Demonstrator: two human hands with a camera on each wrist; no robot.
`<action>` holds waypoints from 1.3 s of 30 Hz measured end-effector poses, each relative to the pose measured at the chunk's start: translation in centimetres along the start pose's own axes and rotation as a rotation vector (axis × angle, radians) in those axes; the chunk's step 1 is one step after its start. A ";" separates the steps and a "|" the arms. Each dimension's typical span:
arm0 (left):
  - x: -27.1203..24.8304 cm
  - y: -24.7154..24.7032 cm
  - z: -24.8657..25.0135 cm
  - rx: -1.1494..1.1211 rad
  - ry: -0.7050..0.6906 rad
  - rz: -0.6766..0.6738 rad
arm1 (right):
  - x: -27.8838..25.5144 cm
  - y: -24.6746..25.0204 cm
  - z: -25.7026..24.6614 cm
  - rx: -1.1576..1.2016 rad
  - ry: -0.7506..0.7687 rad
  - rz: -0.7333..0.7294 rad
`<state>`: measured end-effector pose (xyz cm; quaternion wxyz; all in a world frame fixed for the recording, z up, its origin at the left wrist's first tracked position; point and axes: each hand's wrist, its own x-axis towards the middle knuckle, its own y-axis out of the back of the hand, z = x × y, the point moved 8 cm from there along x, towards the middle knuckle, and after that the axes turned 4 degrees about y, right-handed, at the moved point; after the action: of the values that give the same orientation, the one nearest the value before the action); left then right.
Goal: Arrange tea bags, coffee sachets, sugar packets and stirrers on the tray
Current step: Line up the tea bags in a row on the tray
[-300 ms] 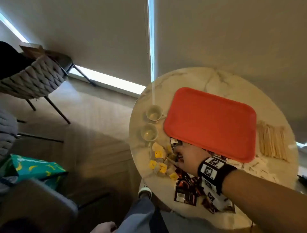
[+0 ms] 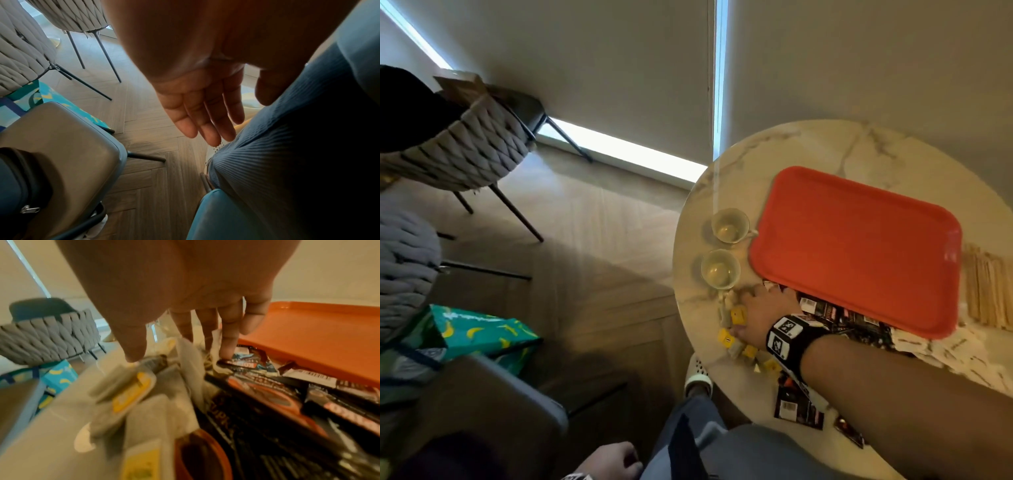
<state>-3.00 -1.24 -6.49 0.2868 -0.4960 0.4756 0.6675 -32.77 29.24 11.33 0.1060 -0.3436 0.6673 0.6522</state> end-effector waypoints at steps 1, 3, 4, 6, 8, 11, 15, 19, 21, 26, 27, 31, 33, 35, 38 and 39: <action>-0.2 0.3 -0.3 0.023 -0.011 0.022 | 0.3 -0.2 0.0 -0.008 -0.004 -0.002; -0.6 0.8 -0.6 0.033 -0.032 0.006 | 0.8 -0.3 -0.2 -0.020 0.025 0.009; -1.0 1.0 -0.6 0.027 -0.030 -0.007 | 1.0 -0.1 -0.5 -0.025 0.042 0.015; -2.5 2.7 0.3 0.044 -0.064 0.018 | 1.2 0.1 -0.8 -0.029 0.068 0.010; -4.1 5.8 2.1 0.003 -0.075 0.062 | 1.4 0.3 -1.1 -0.017 0.087 -0.010; -5.8 10.8 5.9 -0.049 -0.156 0.123 | 1.6 0.8 -0.8 0.018 0.102 -0.020; -8.0 16.6 12.3 -0.180 -0.271 0.279 | 1.8 1.5 2.0 0.281 0.015 0.053; -10.3 21.5 18.1 -0.294 -0.420 0.411 | 0.9 2.7 5.0 0.538 -0.040 0.138; -11.8 23.9 20.1 -0.461 -0.509 0.469 | 0.1 3.7 7.0 0.645 -0.078 0.185; -16.9 30.5 27.2 -0.978 -0.900 0.478 | -3.1 7.6 10.8 1.071 -0.035 0.323; -17.5 31.5 29.2 -1.044 -0.975 0.462 | -3.5 8.4 11.3 1.220 -0.015 0.357; -17.4 31.9 37.8 -1.100 -1.113 0.304 | -4.4 12.0 12.4 1.514 0.150 0.445; -16.0 30.6 41.5 -1.109 -1.093 0.170 | -4.5 13.2 13.7 1.473 0.221 0.515; -14.8 29.3 44.2 -1.114 -1.085 0.085 | -4.5 13.5 14.8 1.399 0.266 0.575; -13.6 27.0 46.7 -1.158 -1.104 -0.090 | -4.4 12.4 15.4 1.317 0.326 0.595; -13.6 26.1 47.2 -1.156 -1.121 -0.147 | -4.3 11.7 15.3 1.284 0.332 0.588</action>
<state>-39.03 33.31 18.01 0.2240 -0.1873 -0.1931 0.9367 -41.23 43.99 21.24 0.0044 -0.1146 0.9908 0.0725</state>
